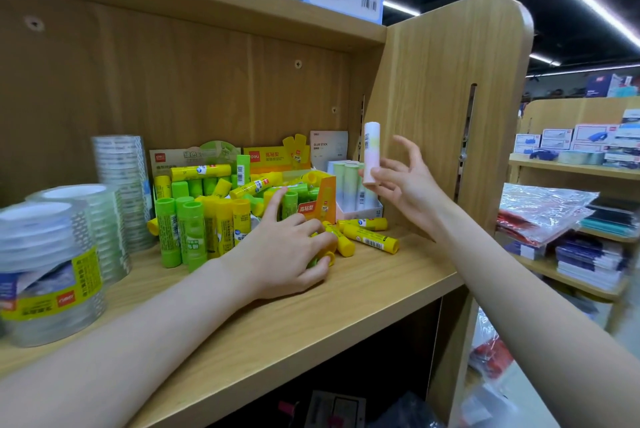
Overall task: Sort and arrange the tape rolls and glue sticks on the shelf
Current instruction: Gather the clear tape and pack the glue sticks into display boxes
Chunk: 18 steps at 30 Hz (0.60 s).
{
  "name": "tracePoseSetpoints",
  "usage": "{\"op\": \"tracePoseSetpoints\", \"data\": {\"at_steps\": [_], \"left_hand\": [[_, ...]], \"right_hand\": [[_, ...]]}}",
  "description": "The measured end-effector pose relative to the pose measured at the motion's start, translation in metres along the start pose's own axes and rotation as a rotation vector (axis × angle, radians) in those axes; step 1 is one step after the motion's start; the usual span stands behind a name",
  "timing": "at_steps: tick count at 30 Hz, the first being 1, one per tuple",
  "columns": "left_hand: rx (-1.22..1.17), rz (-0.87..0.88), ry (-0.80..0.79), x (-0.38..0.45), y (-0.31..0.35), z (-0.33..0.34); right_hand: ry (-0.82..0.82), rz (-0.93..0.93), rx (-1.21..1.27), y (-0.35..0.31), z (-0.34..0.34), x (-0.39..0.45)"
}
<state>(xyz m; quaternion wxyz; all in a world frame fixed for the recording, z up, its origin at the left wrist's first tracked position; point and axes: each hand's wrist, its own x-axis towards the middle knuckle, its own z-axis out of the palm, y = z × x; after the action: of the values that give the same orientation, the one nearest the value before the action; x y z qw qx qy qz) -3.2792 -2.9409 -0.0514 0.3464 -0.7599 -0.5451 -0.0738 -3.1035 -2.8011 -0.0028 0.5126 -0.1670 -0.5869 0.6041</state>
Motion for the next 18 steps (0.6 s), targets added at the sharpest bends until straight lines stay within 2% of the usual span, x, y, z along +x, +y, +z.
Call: {"op": "tracePoseSetpoints", "data": {"at_steps": [4, 8, 10, 14, 18], "left_hand": [[0.001, 0.006, 0.000, 0.000, -0.001, 0.000], [0.002, 0.014, 0.002, 0.000, -0.001, 0.001], [0.007, 0.012, -0.001, 0.001, -0.001, 0.001], [0.001, 0.017, 0.015, 0.001, 0.000, 0.000], [0.000, 0.016, 0.027, 0.001, 0.000, 0.001]], "right_hand": [[-0.052, -0.092, -0.280, -0.001, 0.009, 0.001], [0.012, -0.189, -0.608, -0.002, 0.014, 0.005], [0.010, -0.209, -0.624, 0.000, 0.013, 0.006], [-0.003, -0.231, -0.501, 0.009, 0.006, 0.009], [-0.055, -0.378, -0.725, 0.016, 0.006, 0.010]]}}
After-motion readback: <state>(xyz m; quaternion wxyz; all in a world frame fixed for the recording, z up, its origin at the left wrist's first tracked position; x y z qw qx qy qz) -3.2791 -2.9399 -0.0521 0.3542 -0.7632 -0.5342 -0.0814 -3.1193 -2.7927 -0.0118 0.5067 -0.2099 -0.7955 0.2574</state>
